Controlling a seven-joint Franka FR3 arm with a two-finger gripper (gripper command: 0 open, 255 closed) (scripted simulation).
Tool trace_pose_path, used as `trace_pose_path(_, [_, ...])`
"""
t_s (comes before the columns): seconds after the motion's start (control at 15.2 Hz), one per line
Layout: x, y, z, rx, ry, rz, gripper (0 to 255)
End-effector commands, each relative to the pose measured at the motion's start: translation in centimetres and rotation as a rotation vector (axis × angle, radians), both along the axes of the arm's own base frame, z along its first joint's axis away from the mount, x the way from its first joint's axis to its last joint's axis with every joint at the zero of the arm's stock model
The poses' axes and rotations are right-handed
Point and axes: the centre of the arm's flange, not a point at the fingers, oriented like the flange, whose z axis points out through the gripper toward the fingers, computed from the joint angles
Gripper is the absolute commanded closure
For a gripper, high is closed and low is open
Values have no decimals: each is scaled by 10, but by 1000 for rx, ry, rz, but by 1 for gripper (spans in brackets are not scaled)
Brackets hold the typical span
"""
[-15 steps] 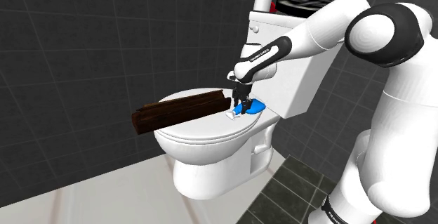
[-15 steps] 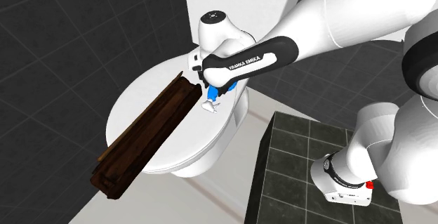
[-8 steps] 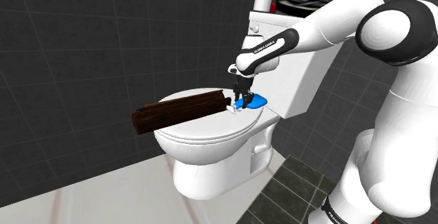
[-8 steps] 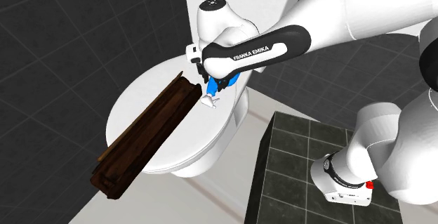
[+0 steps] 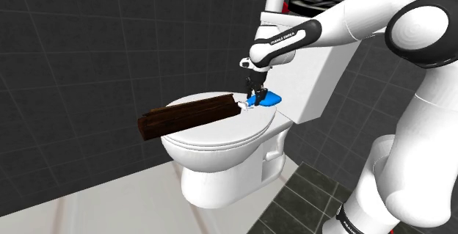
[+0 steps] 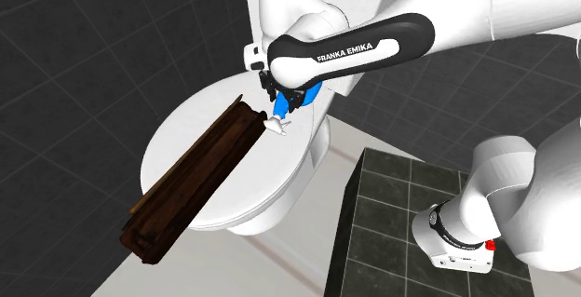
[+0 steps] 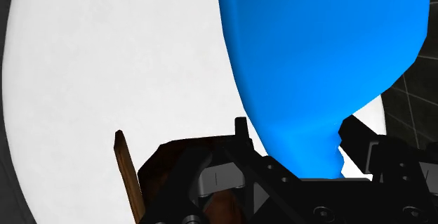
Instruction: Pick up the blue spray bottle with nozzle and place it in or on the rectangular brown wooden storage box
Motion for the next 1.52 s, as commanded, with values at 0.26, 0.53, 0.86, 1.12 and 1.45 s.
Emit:
trace_pose_path(0.26, [0,-1,33,0,0,0,255])
trace_pose_path(0.53, [0,-1,54,0,0,0,255])
trace_pose_path(0.86, [0,-1,80,0,0,0,255])
trace_pose_path(1.12, [15,20,89,0,0,0,255])
trace_pose_path(1.45, [53,74,90,0,0,0,255])
